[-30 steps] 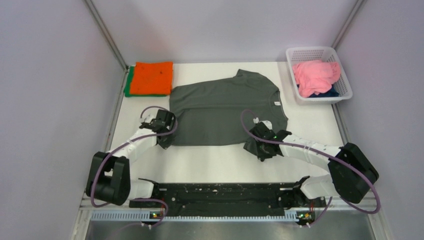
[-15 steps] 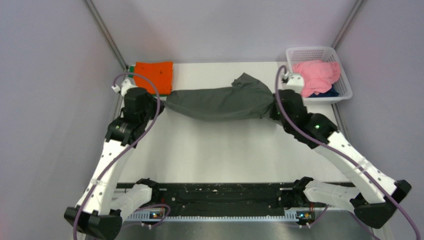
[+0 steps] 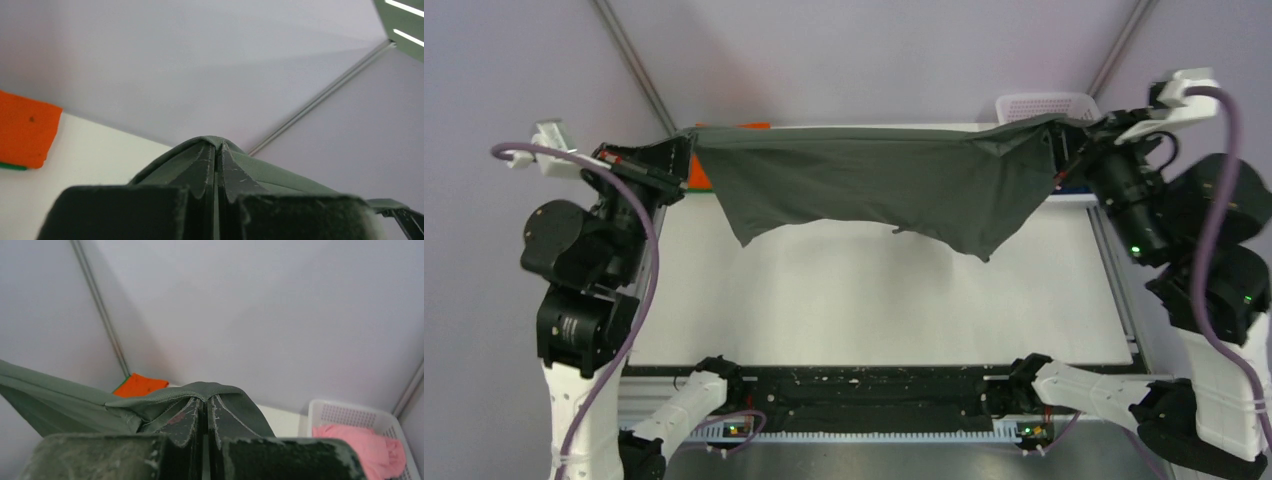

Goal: Fold and stack the t-shirts
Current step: Flatten out the tshirt

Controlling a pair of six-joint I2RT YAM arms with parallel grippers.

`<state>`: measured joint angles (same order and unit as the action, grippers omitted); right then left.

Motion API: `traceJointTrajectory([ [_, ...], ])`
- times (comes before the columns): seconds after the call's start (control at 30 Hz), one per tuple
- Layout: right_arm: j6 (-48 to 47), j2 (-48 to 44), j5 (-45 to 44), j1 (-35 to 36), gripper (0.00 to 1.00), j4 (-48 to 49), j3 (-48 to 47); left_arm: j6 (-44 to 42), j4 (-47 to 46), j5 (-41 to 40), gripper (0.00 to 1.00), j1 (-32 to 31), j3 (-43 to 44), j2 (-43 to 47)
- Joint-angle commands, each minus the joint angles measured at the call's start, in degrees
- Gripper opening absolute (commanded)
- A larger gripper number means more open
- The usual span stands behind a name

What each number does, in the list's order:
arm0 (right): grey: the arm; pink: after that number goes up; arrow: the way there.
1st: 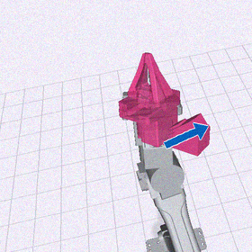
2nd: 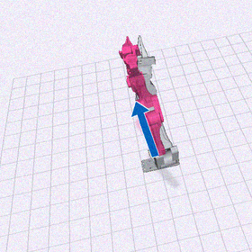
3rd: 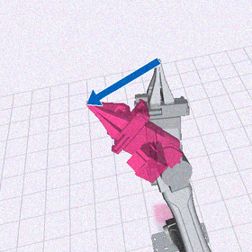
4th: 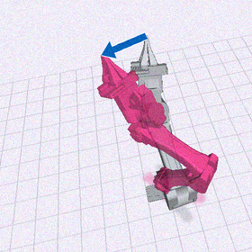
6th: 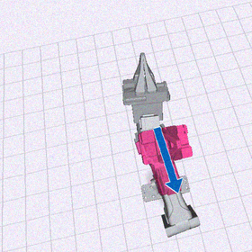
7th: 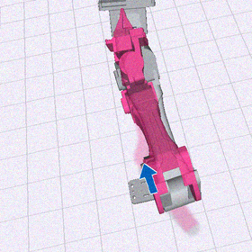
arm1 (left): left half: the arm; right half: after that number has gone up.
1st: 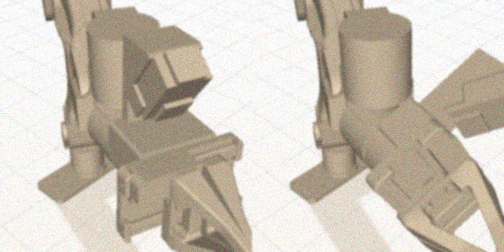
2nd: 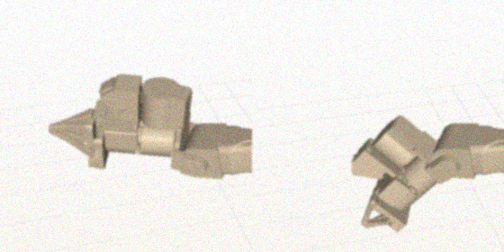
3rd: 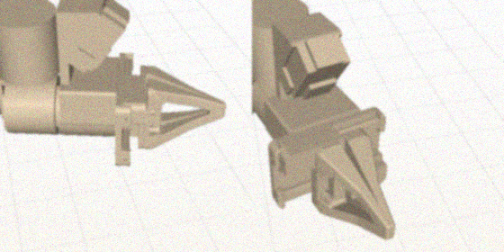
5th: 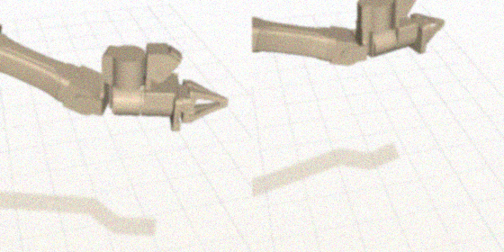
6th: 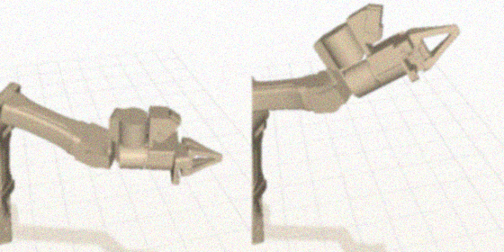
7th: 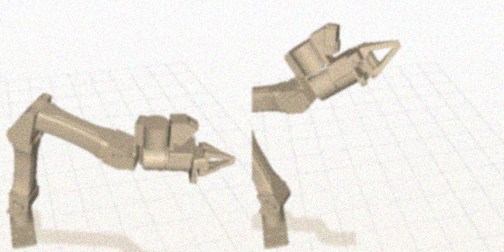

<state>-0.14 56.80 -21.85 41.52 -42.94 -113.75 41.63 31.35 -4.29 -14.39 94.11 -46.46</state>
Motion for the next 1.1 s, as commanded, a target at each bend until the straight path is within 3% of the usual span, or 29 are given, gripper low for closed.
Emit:
traceJointTrajectory([
  [0.0,-6.6,0.7,12.9,0.1,0.00,-3.9,-8.0,-0.8,-2.0,7.6,0.00,0.0,1.4,2.1],
  [0.1,-8.1,1.0,13.2,0.1,0.00,-4.1,-10.2,-0.5,-1.8,9.0,0.00,0.0,1.4,2.5],
  [0.23,-10.9,2.9,4.8,0.1,0.00,-3.2,-9.0,-0.3,-0.6,7.5,0.00,0.0,0.4,1.4],
  [0.47,-19.9,6.2,-24.8,-0.4,0.00,13.6,13.1,0.7,0.6,-2.9,0.00,0.0,-9.2,-5.9],
  [0.5,-19.9,7.5,-24.9,-1.6,0.00,14.9,16.2,0.9,1.0,-4.9,0.00,0.0,-10.9,-8.0],
  [0.63,-11.3,14.4,-7.7,-13.2,0.00,15.7,25.8,-0.1,-3.1,-10.3,0.00,0.2,-18.1,-17.3],
  [0.73,-7.5,20.8,-4.0,-17.1,0.00,20.9,31.5,-1.7,-6.6,-13.7,0.00,1.0,-18.7,-27.5],
  [0.87,-5.9,30.3,3.0,-20.5,0.00,28.5,34.4,-1.8,-8.5,-11.9,0.00,3.4,-14.1,-44.2],
  [1.07,-5.3,48.5,11.1,-25.8,0.00,33.8,28.3,-2.3,-8.6,-7.1,0.00,6.0,0.1,-68.1],
])
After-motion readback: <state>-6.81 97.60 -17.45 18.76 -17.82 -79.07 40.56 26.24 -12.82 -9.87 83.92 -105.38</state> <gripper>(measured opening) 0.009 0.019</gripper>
